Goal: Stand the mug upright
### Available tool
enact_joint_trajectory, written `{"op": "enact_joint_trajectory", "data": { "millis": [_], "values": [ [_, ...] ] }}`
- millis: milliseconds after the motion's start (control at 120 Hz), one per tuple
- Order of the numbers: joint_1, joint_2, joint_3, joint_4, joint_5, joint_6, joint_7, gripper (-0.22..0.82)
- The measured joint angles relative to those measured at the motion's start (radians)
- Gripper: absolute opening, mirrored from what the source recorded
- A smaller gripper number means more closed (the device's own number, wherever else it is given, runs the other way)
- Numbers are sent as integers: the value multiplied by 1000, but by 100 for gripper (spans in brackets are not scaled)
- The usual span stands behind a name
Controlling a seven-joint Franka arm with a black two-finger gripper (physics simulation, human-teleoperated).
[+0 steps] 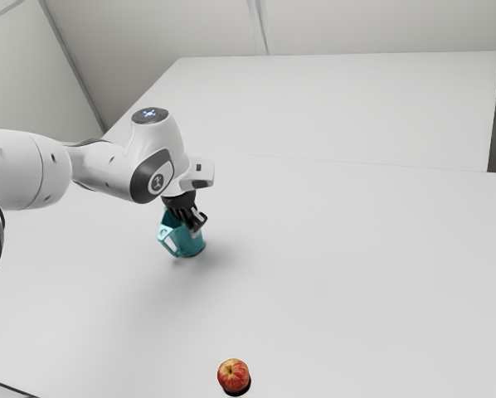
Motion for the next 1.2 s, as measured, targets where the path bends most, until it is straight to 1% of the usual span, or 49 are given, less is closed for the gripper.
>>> {"op": "enact_joint_trajectory", "data": {
  "millis": [208, 342, 542, 808, 875, 908, 983, 1083, 1158, 1200],
  "values": [
    [0, 0, 0, 1, -5, -2, -1, 8],
    [0, -2, 0, 5, -5, -5, -1, 15],
    [-1, -12, -1, 48, -5, -26, -3, 20],
    [-9, -34, -7, 116, -28, -140, -28, 23],
    [-13, -36, -9, 168, -35, -180, -37, 23],
    [-15, -32, -9, 209, -39, -206, -41, 25],
    [-14, -21, -9, 312, -50, -270, -49, 34],
    [10, 29, -8, 492, -77, -381, -58, 44],
    [41, 79, -11, 605, -98, -466, -63, 49],
    [49, 97, -11, 645, -109, -509, -66, 51]
  ]
}}
